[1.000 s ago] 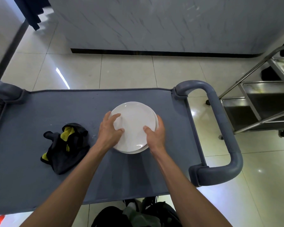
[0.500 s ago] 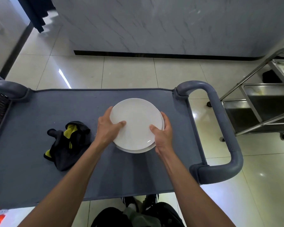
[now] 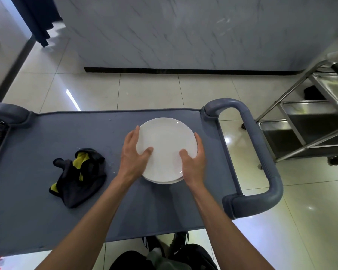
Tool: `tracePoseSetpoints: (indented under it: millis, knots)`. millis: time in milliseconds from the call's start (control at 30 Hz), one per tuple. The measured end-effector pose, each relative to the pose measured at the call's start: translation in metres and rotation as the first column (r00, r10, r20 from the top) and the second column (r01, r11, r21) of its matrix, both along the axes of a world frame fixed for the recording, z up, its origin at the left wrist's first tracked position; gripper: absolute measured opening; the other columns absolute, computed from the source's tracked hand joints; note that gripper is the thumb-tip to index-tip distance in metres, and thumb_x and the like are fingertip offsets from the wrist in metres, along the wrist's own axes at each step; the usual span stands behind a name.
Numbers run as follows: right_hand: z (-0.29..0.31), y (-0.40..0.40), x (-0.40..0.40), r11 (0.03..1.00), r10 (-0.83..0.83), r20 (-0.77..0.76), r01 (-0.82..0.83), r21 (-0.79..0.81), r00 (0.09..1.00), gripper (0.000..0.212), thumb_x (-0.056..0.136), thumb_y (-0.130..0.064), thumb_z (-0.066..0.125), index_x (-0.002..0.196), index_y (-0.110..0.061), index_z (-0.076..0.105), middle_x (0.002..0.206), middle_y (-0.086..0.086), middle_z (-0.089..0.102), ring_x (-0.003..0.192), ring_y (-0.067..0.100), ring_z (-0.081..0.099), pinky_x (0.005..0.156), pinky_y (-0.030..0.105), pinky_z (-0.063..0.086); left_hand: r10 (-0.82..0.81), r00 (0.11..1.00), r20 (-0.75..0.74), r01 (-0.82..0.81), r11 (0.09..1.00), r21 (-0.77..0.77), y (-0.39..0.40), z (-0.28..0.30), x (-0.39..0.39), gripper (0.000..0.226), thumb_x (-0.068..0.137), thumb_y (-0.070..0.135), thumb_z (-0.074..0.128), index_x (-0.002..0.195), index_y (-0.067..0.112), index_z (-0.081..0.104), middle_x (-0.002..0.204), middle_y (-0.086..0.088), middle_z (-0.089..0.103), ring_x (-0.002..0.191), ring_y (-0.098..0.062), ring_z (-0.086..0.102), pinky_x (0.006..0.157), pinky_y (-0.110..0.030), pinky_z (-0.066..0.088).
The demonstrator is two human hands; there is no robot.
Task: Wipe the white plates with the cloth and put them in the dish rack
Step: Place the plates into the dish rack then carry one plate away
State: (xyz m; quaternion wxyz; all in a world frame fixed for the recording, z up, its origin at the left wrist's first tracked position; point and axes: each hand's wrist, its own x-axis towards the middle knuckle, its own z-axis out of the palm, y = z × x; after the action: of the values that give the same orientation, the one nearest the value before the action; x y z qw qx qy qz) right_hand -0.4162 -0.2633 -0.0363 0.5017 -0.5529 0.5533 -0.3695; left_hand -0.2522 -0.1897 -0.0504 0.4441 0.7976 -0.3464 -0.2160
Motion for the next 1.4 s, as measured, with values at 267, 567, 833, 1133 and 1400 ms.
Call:
tracePoseSetpoints:
  millis: [267,567,833,1133,1400]
  knots:
    - [0.004,-0.001,-0.026,0.996,-0.013,-0.136,0.001,-0.093,0.991,0.070,0.089,-0.022,0.070,0.151,-0.030,0.039,0.147,-0.008,0.048,0.130,0.011,0.047,0.106,0.030,0.044,-0.022,0.999,0.045,0.025,0.998,-0.063,-0.008,0.011,-0.023,0.079,0.086,0.018,0.074,0.154,0.021,0.035,0.154,0.007,0.037,0.127,-0.002,0.038,0.107,-0.027,0.034]
    - [0.025,-0.012,-0.107,0.988,-0.128,-0.144,0.114,-0.103,0.981,0.071,0.092,-0.031,0.068,0.153,-0.033,0.031,0.152,-0.010,0.042,0.128,0.004,0.039,0.105,0.026,0.035,-0.204,0.973,0.108,0.214,0.973,-0.084,-0.043,0.035,-0.082,0.079,0.085,0.024,0.076,0.154,0.028,0.036,0.153,0.006,0.042,0.136,-0.010,0.037,0.108,-0.023,0.023]
    - [0.055,-0.003,-0.238,0.925,-0.368,-0.075,0.356,-0.135,0.927,0.068,0.090,-0.026,0.071,0.148,-0.035,0.037,0.147,-0.008,0.045,0.130,0.015,0.043,0.106,0.039,0.043,-0.390,0.907,0.157,0.412,0.899,-0.151,-0.072,0.069,-0.211,0.076,0.087,0.024,0.075,0.152,0.029,0.036,0.151,0.004,0.042,0.121,0.003,0.032,0.102,-0.028,0.031]
    - [0.062,0.053,-0.422,0.801,-0.581,0.049,0.581,-0.142,0.813,0.068,0.089,-0.013,0.069,0.150,-0.028,0.043,0.134,-0.020,0.045,0.121,-0.003,0.042,0.078,-0.006,0.033,-0.623,0.754,0.205,0.651,0.749,-0.118,-0.069,0.077,-0.399,0.076,0.089,0.028,0.072,0.154,0.023,0.032,0.152,0.000,0.040,0.127,-0.007,0.037,0.102,-0.021,0.030]
    - [0.059,0.131,-0.548,0.598,-0.796,0.028,0.792,-0.125,0.605,0.068,0.088,-0.020,0.066,0.150,-0.034,0.041,0.138,-0.019,0.045,0.120,0.003,0.045,0.073,-0.002,0.035,-0.819,0.527,0.225,0.849,0.519,-0.101,-0.043,0.074,-0.550,0.078,0.086,0.028,0.071,0.154,0.028,0.032,0.149,0.004,0.041,0.117,-0.002,0.037,0.078,-0.004,0.031]
